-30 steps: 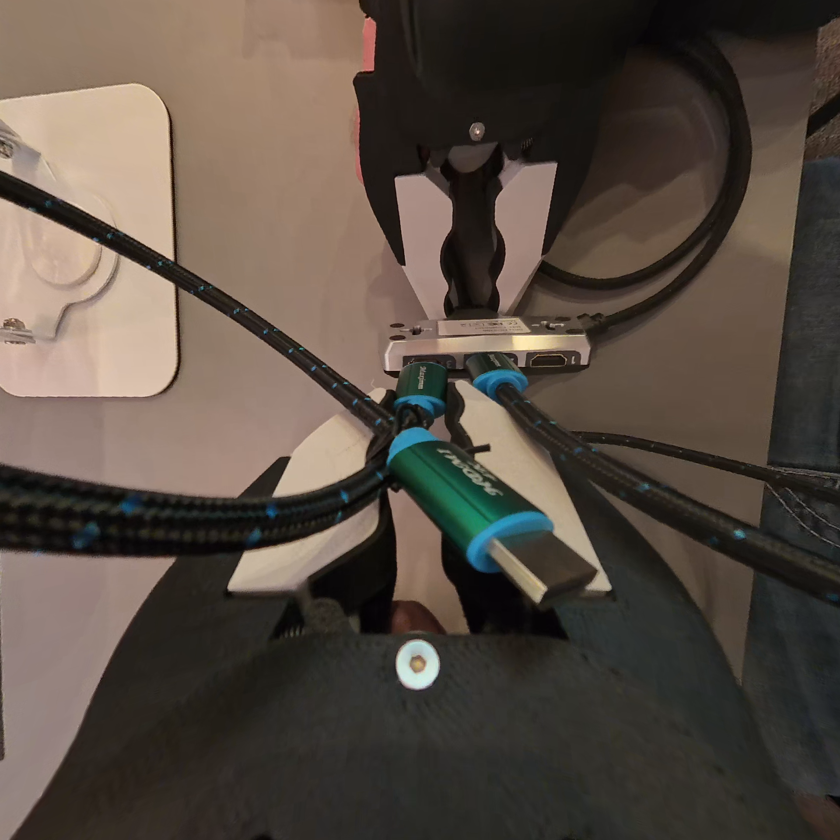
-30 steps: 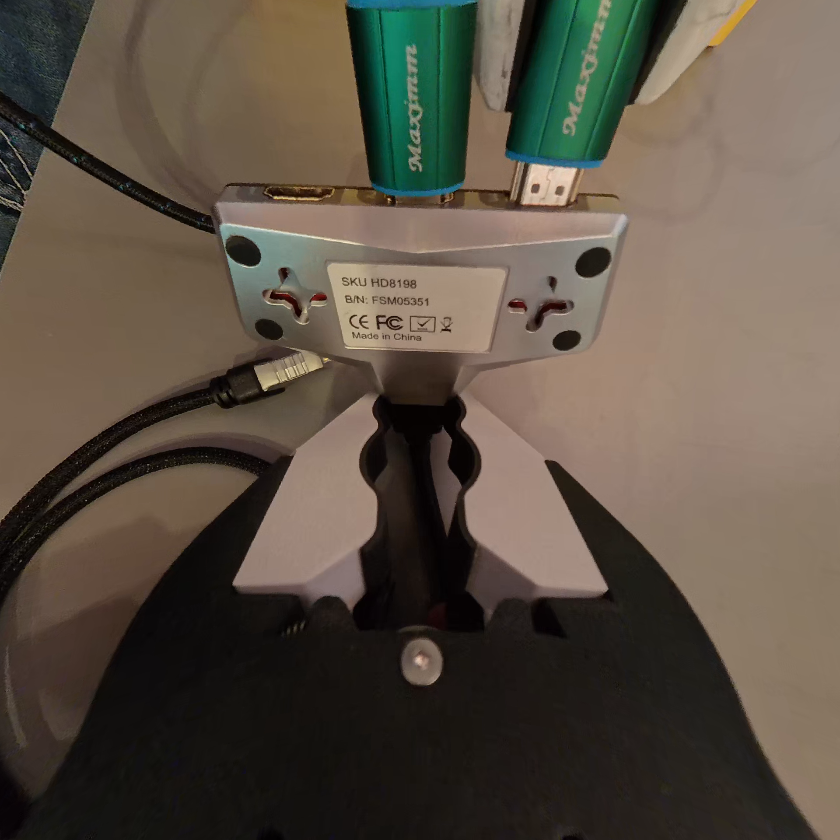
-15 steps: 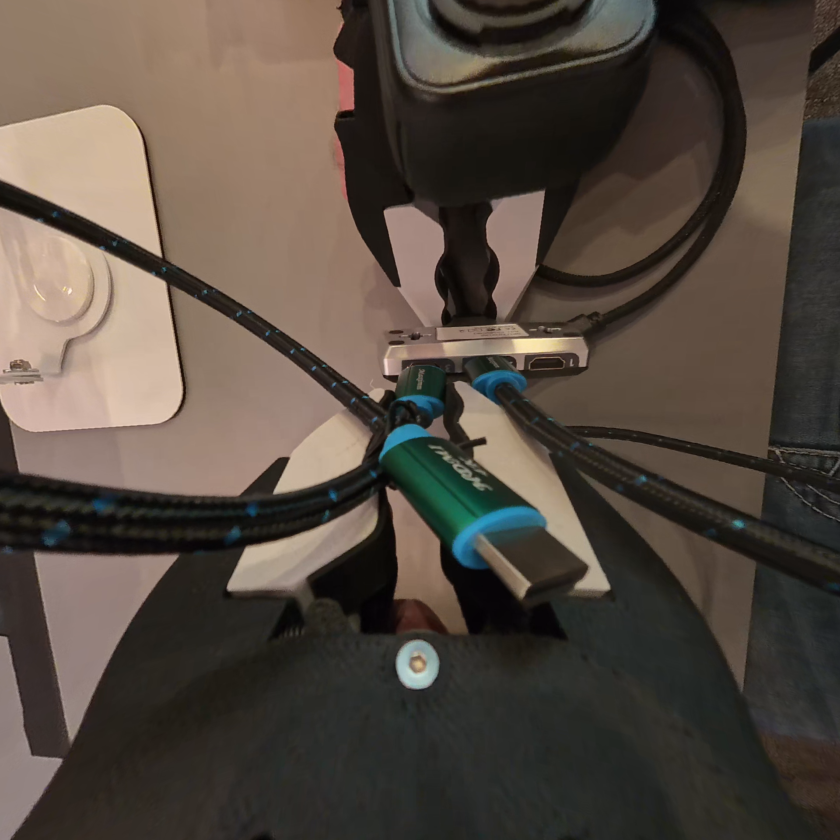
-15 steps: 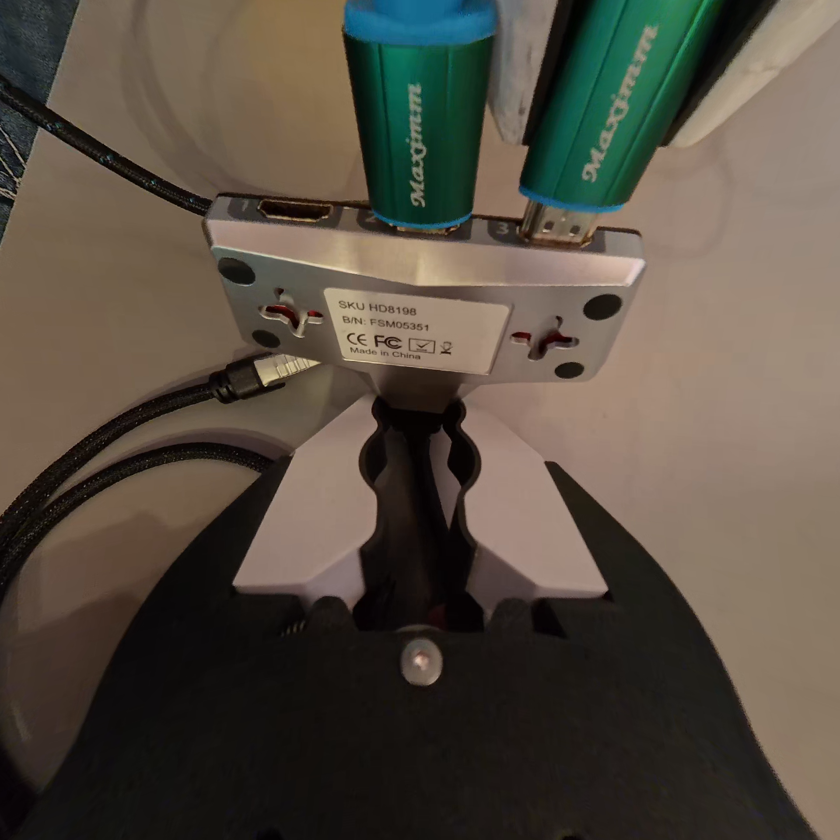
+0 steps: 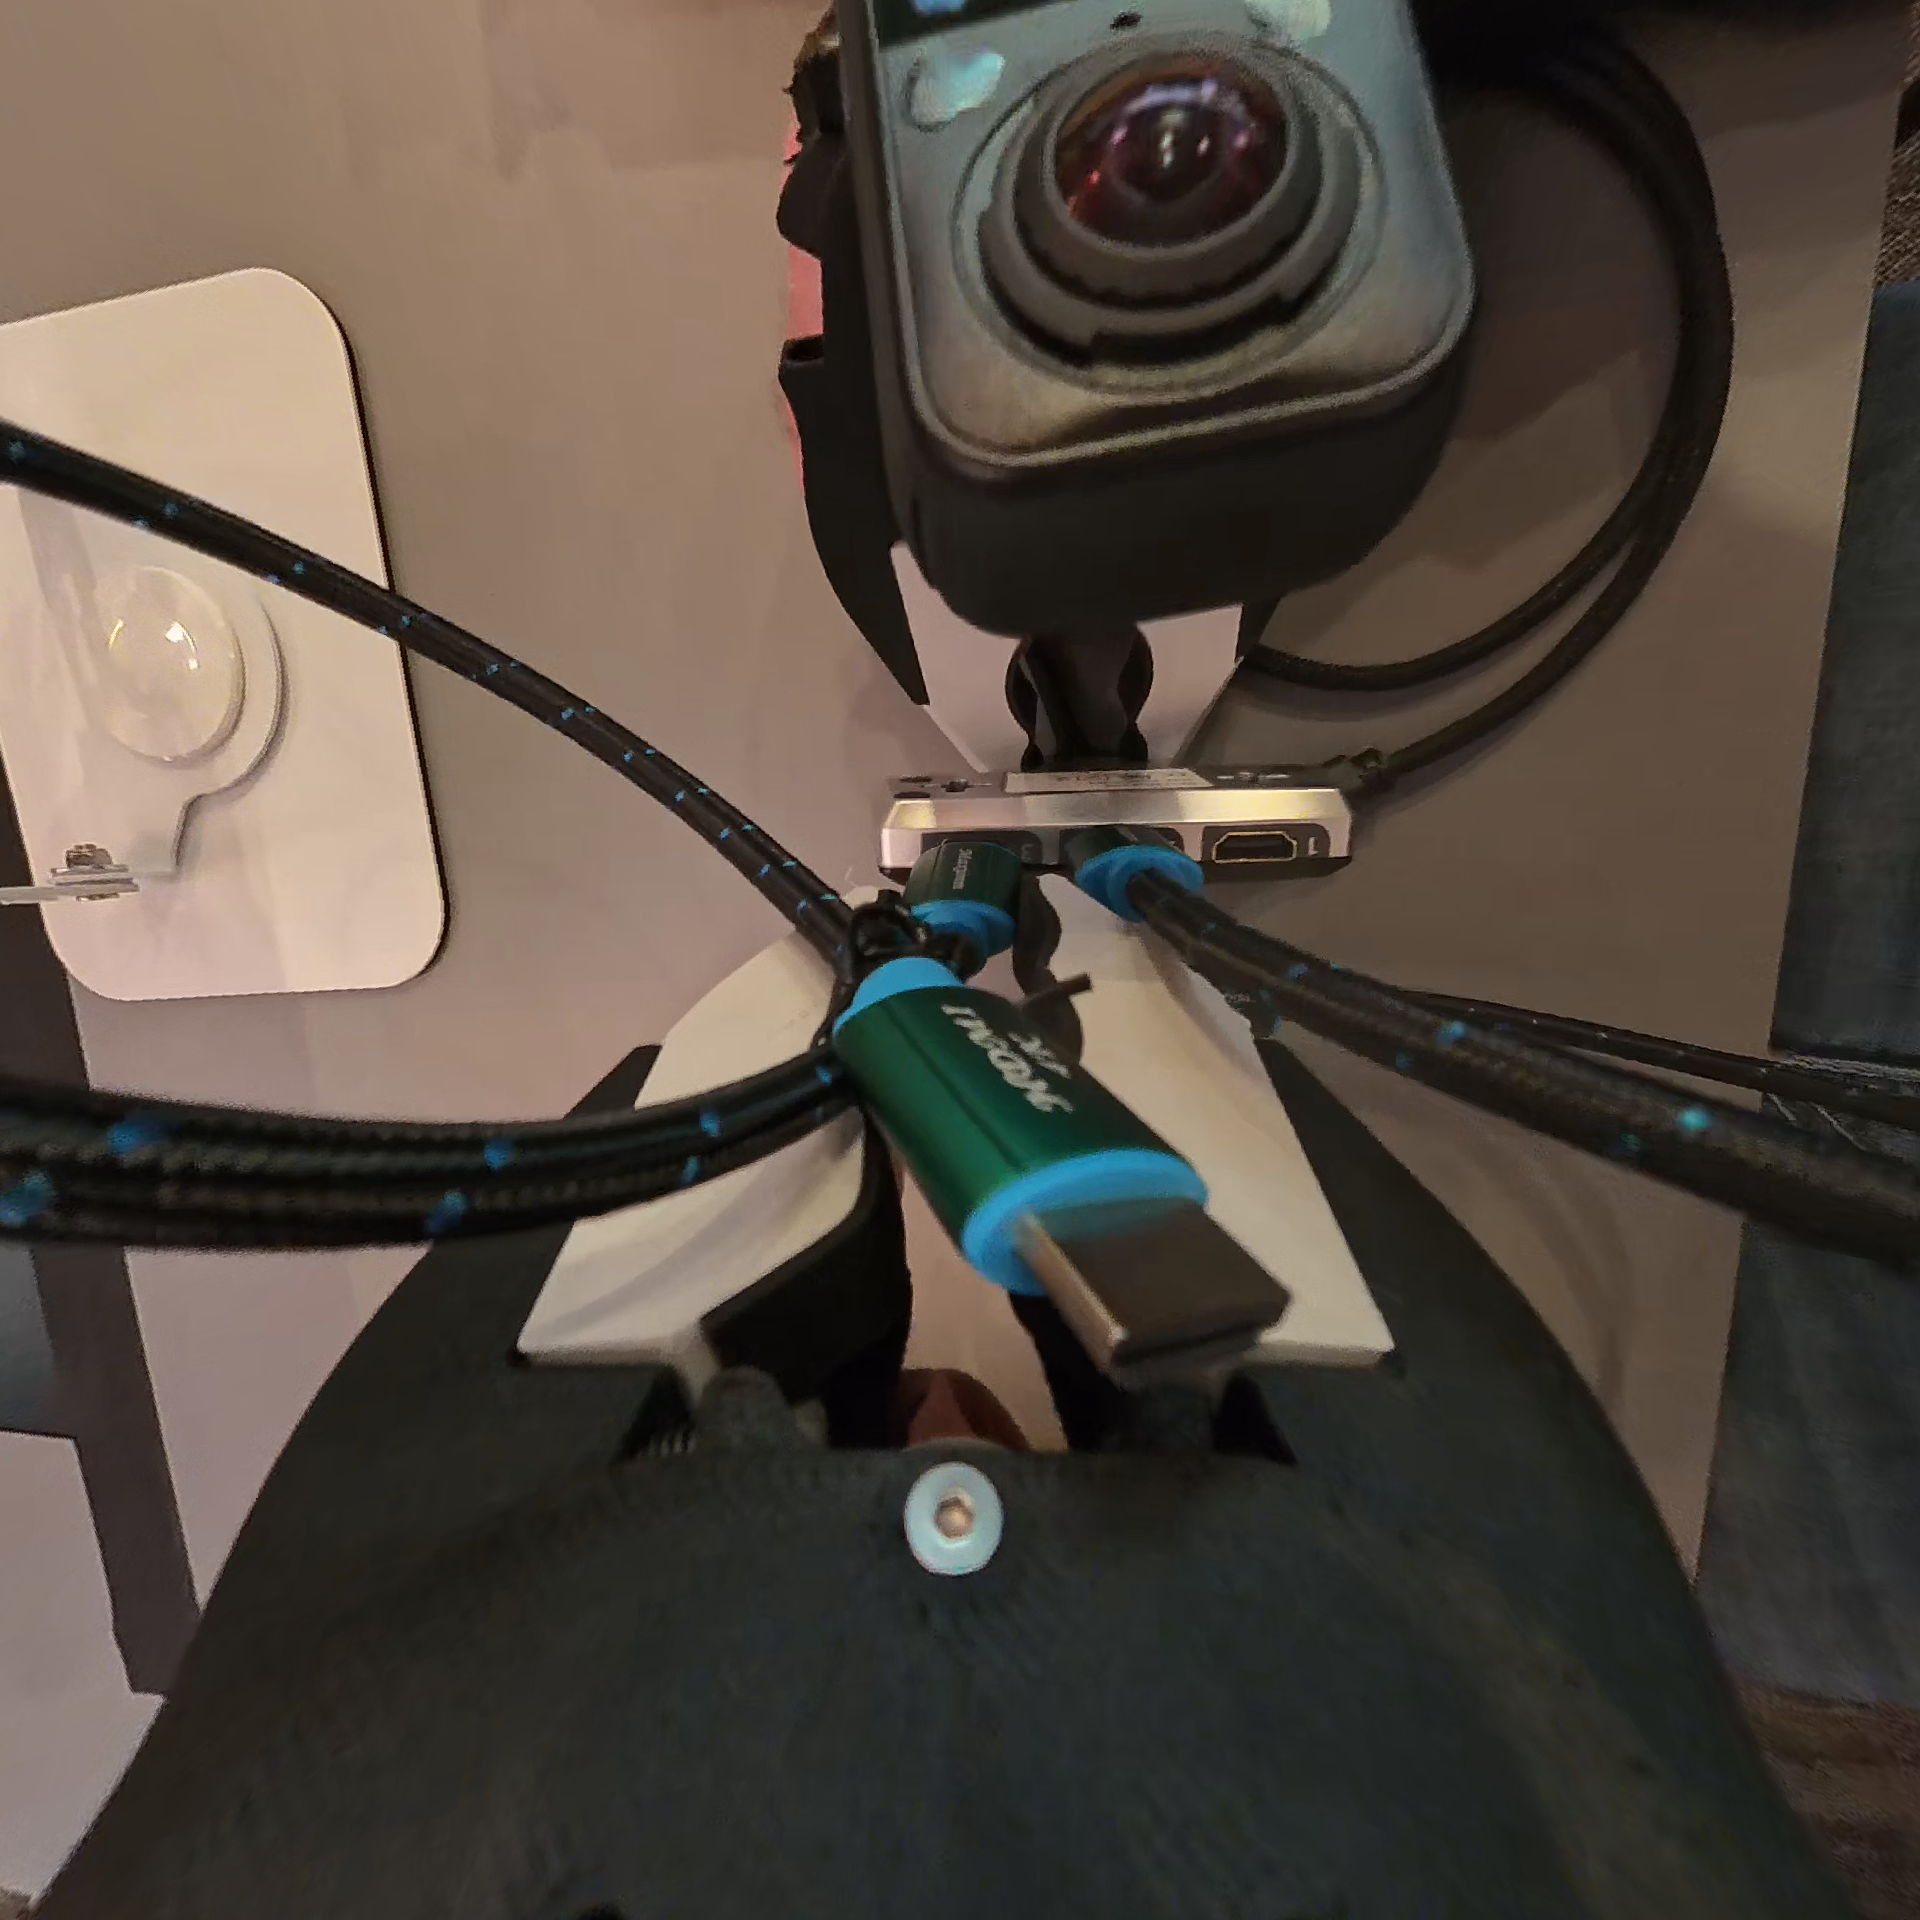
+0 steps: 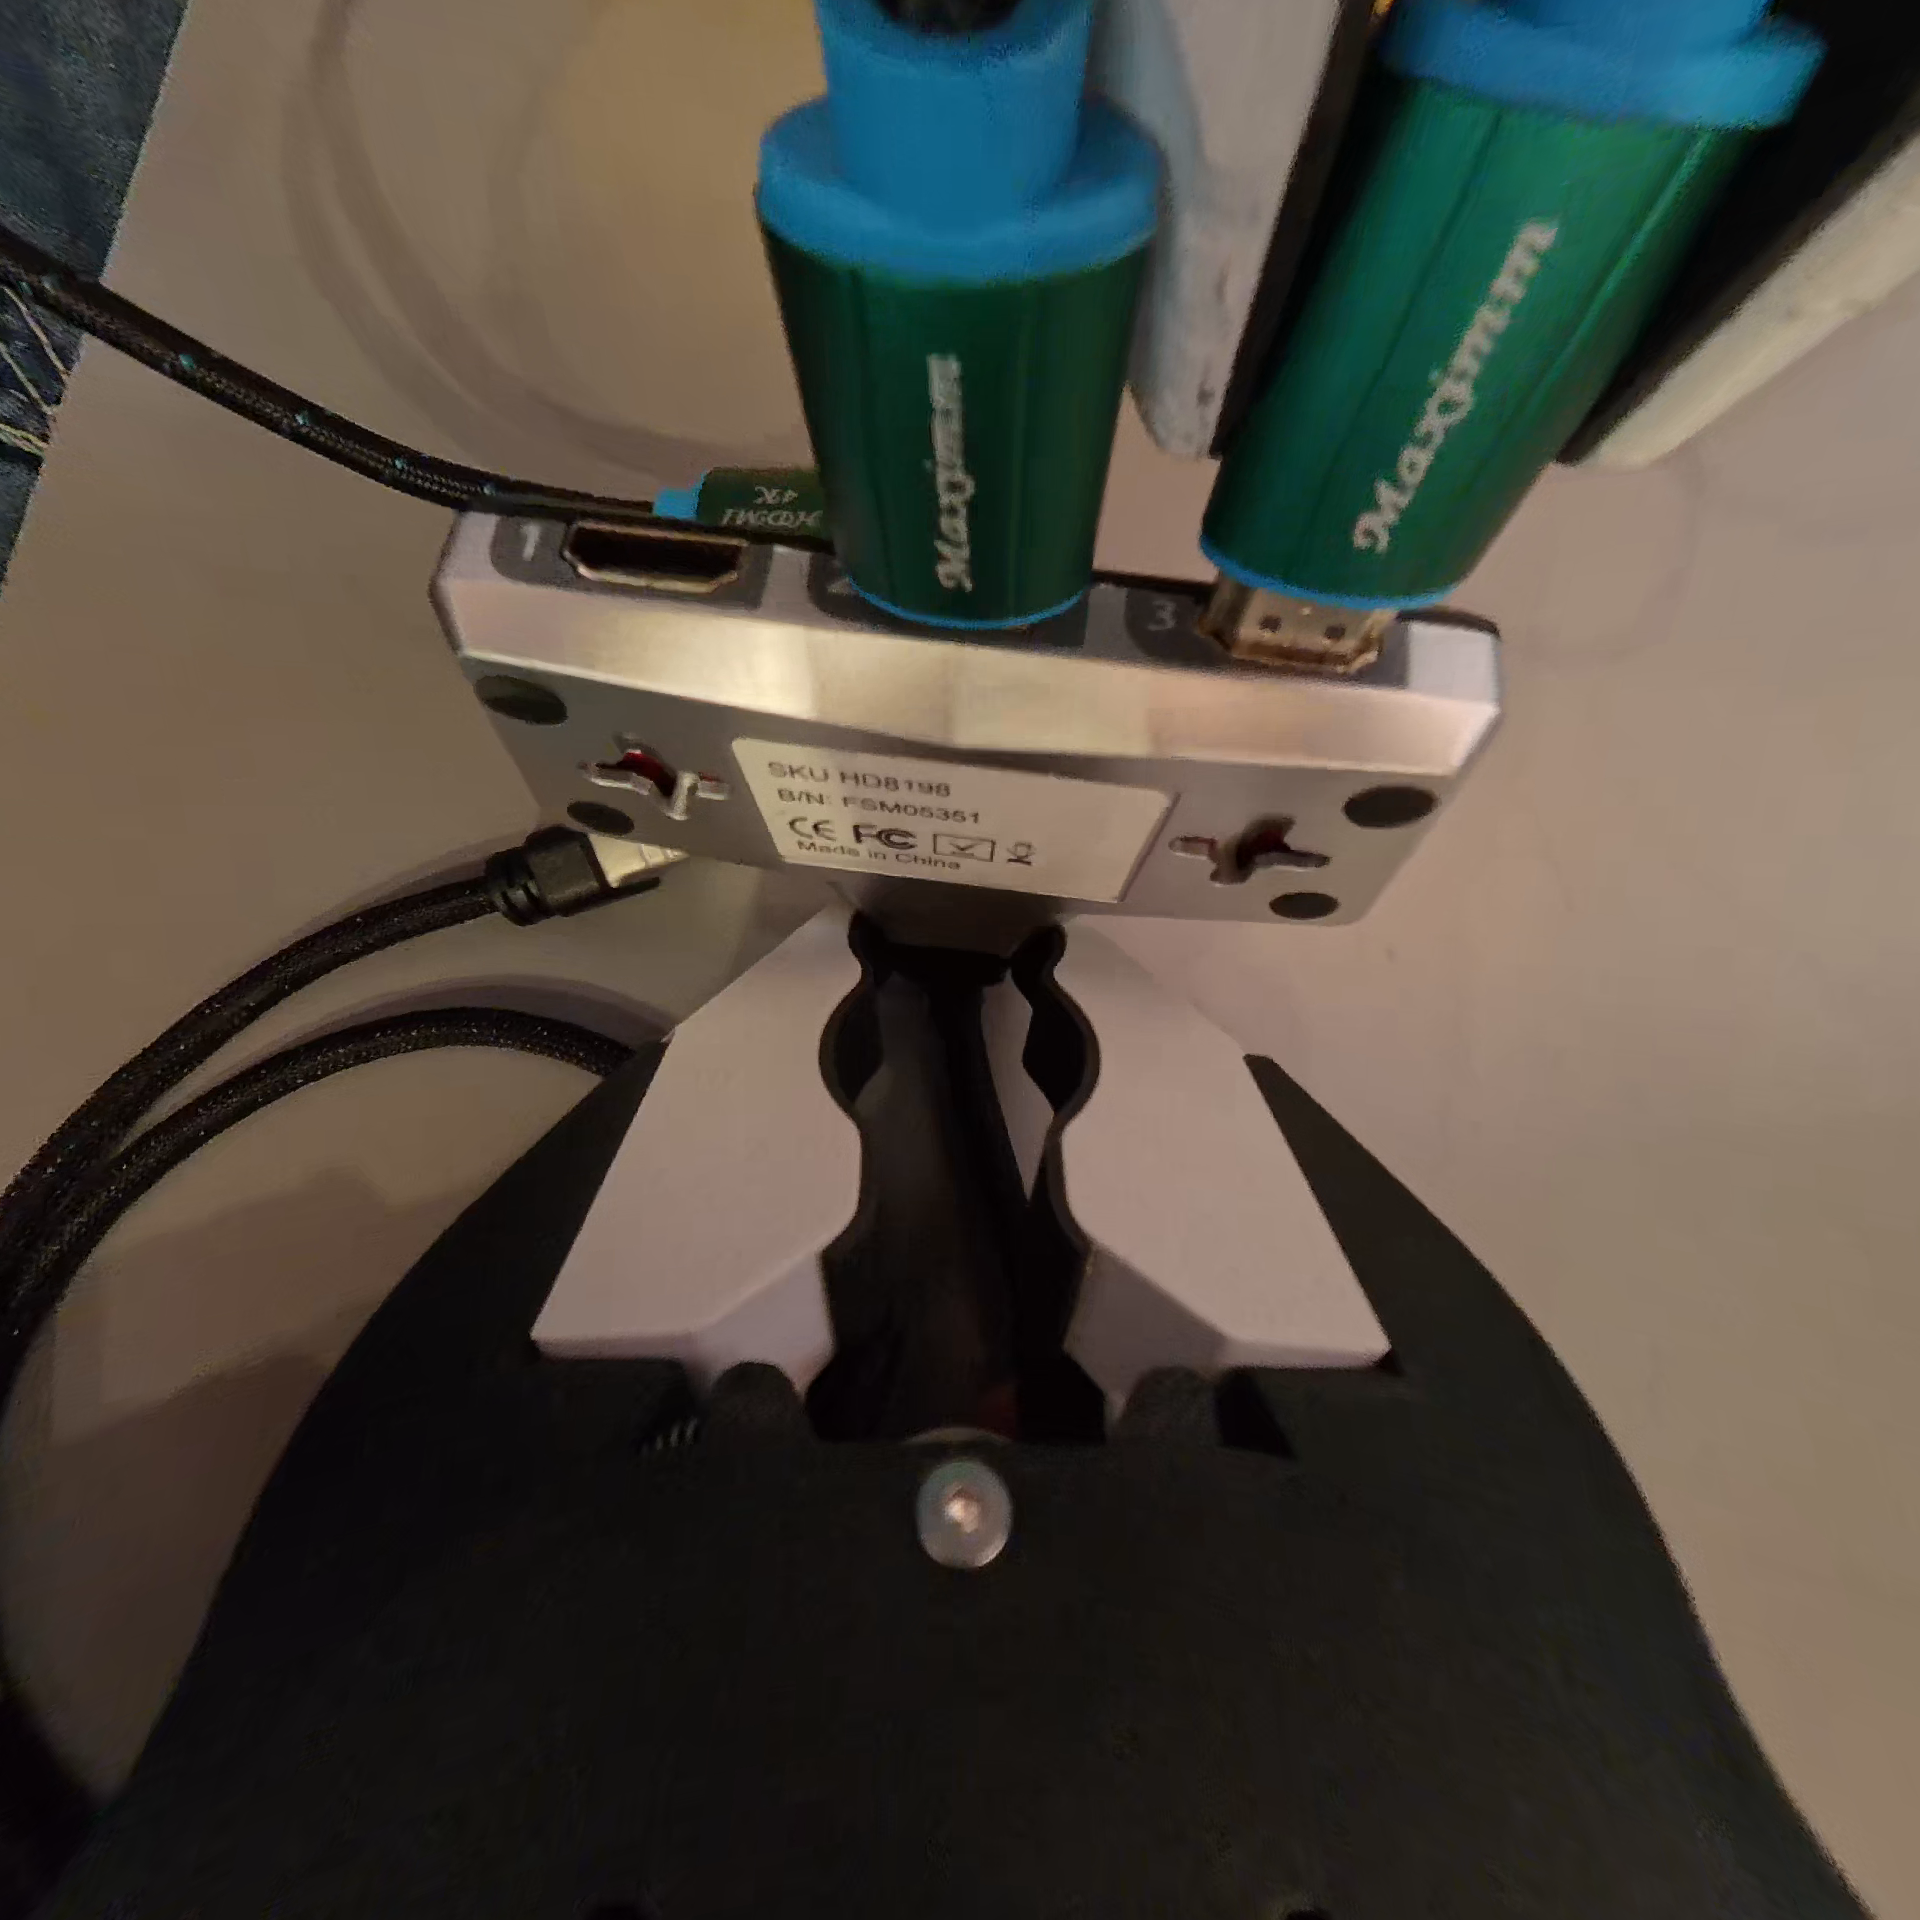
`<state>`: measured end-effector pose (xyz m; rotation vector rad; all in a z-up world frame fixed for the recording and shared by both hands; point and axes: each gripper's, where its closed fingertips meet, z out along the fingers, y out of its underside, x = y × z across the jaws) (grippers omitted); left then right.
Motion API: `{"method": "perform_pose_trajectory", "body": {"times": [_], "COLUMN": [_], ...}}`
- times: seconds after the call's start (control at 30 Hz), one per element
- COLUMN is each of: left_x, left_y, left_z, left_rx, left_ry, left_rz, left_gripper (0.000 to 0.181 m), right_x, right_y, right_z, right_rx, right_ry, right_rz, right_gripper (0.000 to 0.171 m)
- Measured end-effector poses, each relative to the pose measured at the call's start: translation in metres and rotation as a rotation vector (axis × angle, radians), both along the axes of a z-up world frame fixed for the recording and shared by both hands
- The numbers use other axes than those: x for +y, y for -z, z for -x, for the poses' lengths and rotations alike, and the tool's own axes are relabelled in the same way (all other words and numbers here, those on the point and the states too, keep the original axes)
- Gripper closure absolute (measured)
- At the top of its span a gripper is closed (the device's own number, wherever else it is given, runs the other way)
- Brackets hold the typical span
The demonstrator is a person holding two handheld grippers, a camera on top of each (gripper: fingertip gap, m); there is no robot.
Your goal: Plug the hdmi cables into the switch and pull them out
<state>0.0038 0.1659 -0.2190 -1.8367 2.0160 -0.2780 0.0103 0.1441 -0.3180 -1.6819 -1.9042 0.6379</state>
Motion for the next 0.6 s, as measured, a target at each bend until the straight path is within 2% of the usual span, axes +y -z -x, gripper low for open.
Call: {"method": "perform_pose_trajectory", "body": {"times": [0.2, 0.4, 0.6], "left_x": [-0.007, 0.001, 0.002], "left_y": [-0.004, -0.008, -0.008], "left_z": [-0.015, 0.002, 0.005], "left_rx": [0.0, 0.052, 0.002], "left_ry": [0.035, 0.022, -0.006], "left_rz": [-0.058, -0.096, -0.099], "left_gripper": [0.16, 0.16, 0.16], "right_x": [-0.009, -0.001, 0.001], "right_y": [-0.002, -0.006, -0.007], "right_z": [0.011, 0.01, 0.007], "right_rx": [0.031, 0.054, 0.05], "right_ry": [-0.026, 0.008, 0.02], "right_rz": [0.012, 0.001, -0.002], "right_gripper": [0.152, 0.151, 0.151]}}
